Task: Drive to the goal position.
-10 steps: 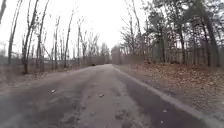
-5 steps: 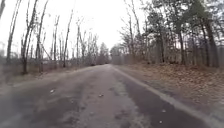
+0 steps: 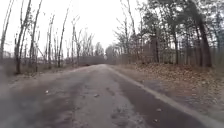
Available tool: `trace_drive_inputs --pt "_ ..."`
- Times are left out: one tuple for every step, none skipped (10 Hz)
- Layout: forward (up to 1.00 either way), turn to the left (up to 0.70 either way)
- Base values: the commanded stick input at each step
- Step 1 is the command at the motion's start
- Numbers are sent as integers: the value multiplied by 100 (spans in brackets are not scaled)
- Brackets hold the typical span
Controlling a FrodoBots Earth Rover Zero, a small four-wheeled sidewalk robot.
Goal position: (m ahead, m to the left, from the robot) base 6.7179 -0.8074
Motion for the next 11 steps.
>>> trace_drive_inputs --pt "20 0" --pt "48 0" --pt "76 0" --pt "100 -40" --pt "100 -40" --pt "100 -40" --pt "100 -40" --pt "100 -40" --pt "100 -40" --pt "100 -40" --pt "100 -32"
